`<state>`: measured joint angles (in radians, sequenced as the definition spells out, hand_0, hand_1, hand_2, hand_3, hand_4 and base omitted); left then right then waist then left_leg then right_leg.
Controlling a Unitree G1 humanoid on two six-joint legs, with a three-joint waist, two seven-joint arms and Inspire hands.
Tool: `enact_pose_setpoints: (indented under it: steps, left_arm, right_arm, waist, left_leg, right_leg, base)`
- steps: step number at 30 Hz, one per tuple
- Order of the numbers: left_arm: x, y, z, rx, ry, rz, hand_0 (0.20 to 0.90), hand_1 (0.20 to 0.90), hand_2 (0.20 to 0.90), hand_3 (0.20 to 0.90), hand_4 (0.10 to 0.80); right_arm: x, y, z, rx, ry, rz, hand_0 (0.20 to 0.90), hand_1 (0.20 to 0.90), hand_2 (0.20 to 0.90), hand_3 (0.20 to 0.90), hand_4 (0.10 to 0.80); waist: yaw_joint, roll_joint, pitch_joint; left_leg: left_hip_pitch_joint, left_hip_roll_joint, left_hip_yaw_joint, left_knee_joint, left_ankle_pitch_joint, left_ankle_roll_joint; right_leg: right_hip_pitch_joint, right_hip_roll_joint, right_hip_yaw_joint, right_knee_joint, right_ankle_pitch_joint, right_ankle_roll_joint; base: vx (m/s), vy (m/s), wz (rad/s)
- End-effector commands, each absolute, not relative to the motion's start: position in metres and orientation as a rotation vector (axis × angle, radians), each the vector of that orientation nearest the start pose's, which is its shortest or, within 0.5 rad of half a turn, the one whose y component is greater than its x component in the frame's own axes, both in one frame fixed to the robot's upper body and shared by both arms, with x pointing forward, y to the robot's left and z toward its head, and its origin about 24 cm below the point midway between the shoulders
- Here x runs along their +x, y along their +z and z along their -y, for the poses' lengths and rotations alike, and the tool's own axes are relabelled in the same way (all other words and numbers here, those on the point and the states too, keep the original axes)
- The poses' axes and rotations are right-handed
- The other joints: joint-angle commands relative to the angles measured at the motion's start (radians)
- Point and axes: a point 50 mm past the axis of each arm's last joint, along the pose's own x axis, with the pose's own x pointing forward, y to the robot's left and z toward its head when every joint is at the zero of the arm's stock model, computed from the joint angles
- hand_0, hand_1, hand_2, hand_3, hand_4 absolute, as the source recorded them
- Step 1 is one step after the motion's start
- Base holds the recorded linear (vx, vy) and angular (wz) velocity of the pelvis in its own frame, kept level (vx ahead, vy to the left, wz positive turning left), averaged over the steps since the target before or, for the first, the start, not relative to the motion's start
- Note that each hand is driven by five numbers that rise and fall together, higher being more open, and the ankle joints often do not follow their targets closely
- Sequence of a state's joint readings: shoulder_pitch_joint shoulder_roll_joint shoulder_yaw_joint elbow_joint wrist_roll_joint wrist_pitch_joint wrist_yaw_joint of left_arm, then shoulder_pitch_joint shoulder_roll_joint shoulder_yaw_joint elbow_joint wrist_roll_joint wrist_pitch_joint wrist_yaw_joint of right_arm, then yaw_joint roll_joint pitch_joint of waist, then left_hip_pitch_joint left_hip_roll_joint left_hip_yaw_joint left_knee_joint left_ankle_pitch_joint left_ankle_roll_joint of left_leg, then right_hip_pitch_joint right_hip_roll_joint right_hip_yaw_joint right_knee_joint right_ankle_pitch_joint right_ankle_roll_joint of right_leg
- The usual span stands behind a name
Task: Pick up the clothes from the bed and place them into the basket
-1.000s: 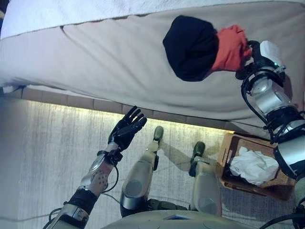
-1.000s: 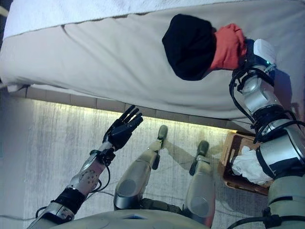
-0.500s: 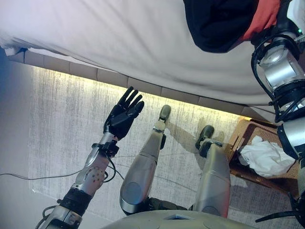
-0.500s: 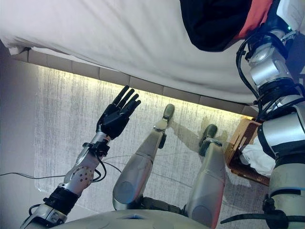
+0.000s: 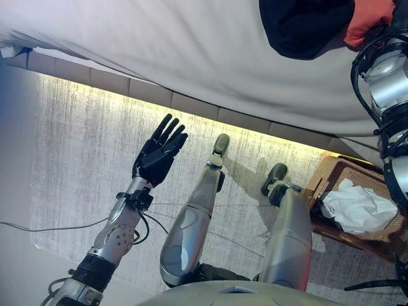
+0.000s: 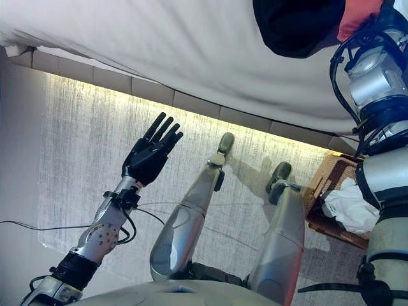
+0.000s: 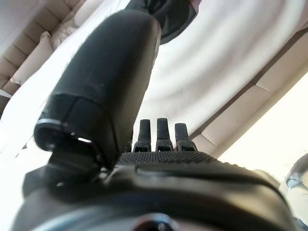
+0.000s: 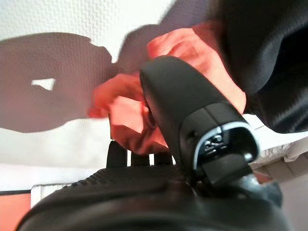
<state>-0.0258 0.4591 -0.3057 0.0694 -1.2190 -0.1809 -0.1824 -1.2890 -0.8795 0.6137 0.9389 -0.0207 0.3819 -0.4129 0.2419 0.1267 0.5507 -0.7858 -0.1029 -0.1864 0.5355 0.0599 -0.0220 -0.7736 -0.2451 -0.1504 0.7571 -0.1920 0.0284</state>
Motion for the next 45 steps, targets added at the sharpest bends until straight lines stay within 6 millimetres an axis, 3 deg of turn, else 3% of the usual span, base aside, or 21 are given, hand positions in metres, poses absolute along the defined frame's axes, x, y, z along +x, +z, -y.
enact_pose_setpoints:
  steps: [1, 4, 5, 10, 15, 21, 24, 29, 37, 45]
  left_arm:
    - [0.246, 0.067, -0.190, -0.736, -0.314, 0.137, 0.900, 0.900, 0.900, 0.900, 0.800]
    - [0.247, 0.066, -0.190, -0.732, -0.322, 0.138, 0.900, 0.900, 0.900, 0.900, 0.800]
    - [0.249, 0.068, -0.191, -0.731, -0.324, 0.148, 0.900, 0.900, 0.900, 0.900, 0.800]
    - [0.252, 0.066, -0.195, -0.716, -0.304, 0.152, 0.900, 0.900, 0.900, 0.900, 0.800]
    - [0.254, 0.062, -0.198, -0.682, -0.264, 0.139, 0.900, 0.900, 0.900, 0.900, 0.800]
    - [0.256, 0.053, -0.198, -0.620, -0.249, 0.079, 0.900, 0.900, 0.900, 0.900, 0.800]
    - [0.255, 0.044, -0.197, -0.595, -0.237, 0.034, 0.900, 0.900, 0.900, 0.900, 0.800]
    - [0.258, 0.031, -0.194, -0.583, -0.191, -0.035, 0.900, 0.900, 0.900, 0.900, 0.800]
    - [0.260, 0.010, -0.182, -0.605, -0.199, -0.135, 0.900, 0.900, 0.900, 0.900, 0.800]
    - [0.270, 0.011, -0.162, -0.595, -0.252, -0.155, 0.900, 0.900, 0.900, 0.900, 0.800]
  right_arm:
    - [0.355, 0.356, 0.327, -1.163, -0.981, 0.258, 0.300, 0.300, 0.300, 0.200, 0.100]
    - [0.352, 0.358, 0.332, -1.149, -0.985, 0.276, 0.300, 0.300, 0.300, 0.200, 0.100]
    - [0.349, 0.360, 0.334, -1.139, -0.985, 0.287, 0.300, 0.300, 0.300, 0.200, 0.100]
    - [0.345, 0.355, 0.341, -1.141, -0.913, 0.286, 0.300, 0.300, 0.300, 0.200, 0.100]
    - [0.334, 0.327, 0.359, -1.145, -0.828, 0.248, 0.300, 0.300, 0.300, 0.200, 0.100]
    - [0.316, 0.286, 0.379, -1.140, -0.751, 0.170, 0.300, 0.300, 0.300, 0.200, 0.100]
    - [0.311, 0.267, 0.382, -1.139, -0.698, 0.117, 0.300, 0.300, 0.300, 0.200, 0.100]
    - [0.296, 0.219, 0.392, -1.125, -0.599, -0.012, 0.300, 0.300, 0.300, 0.200, 0.100]
    - [0.281, 0.150, 0.397, -0.993, -0.490, -0.250, 0.300, 0.300, 0.300, 0.200, 0.100]
    - [0.278, 0.094, 0.384, -0.917, -0.369, -0.439, 0.300, 0.300, 0.300, 0.200, 0.100]
  waist:
    - [0.004, -0.005, -0.031]
    - [-0.011, -0.016, -0.031]
    - [-0.018, -0.021, -0.031]
    - [-0.057, -0.057, -0.031]
    - [-0.123, -0.122, -0.136]
    - [-0.197, -0.168, -0.256]
    - [-0.230, -0.176, -0.305]
    - [-0.286, -0.187, -0.374]
    - [-0.362, -0.184, -0.413]
    - [-0.418, -0.172, -0.404]
  left_leg:
    - [0.118, 0.004, 0.049, 0.058, -0.221, 0.057]
    - [0.213, 0.014, 0.059, -0.016, -0.205, 0.049]
    - [0.226, 0.018, 0.060, -0.045, -0.173, 0.048]
    - [0.417, 0.051, 0.091, -0.152, -0.158, 0.030]
    - [0.579, 0.093, 0.144, -0.284, -0.147, 0.016]
    - [0.717, 0.123, 0.209, -0.384, -0.153, 0.018]
    - [0.763, 0.141, 0.237, -0.421, -0.149, 0.015]
    - [0.834, 0.165, 0.271, -0.496, -0.139, 0.008]
    - [0.922, 0.193, 0.323, -0.596, -0.120, -0.008]
    - [0.962, 0.203, 0.409, -0.566, -0.159, -0.009]
  right_leg:
    - [0.146, 0.075, -0.034, -0.062, -0.020, -0.041]
    - [0.234, 0.078, -0.028, -0.143, -0.002, -0.034]
    - [0.250, 0.075, -0.037, -0.184, 0.030, -0.037]
    - [0.435, 0.076, -0.021, -0.328, 0.064, -0.023]
    - [0.603, 0.093, 0.034, -0.531, 0.127, 0.010]
    - [0.705, 0.108, 0.110, -0.644, 0.183, 0.047]
    - [0.732, 0.116, 0.134, -0.671, 0.195, 0.055]
    - [0.765, 0.136, 0.186, -0.719, 0.216, 0.064]
    - [0.796, 0.167, 0.250, -0.788, 0.251, 0.070]
    - [0.783, 0.172, 0.294, -0.786, 0.266, 0.078]
  base:
    - [-0.012, -0.001, -0.09]
    - [-0.041, 0.031, -0.16]
    - [-0.085, 0.065, -0.23]
    - [0.016, 0.070, -0.27]
    - [0.117, 0.061, -0.30]
    - [0.103, 0.004, -0.35]
    - [0.065, 0.000, -0.30]
    - [0.002, -0.017, -0.38]
    - [-0.035, -0.014, -0.28]
    - [-0.028, -0.008, -0.34]
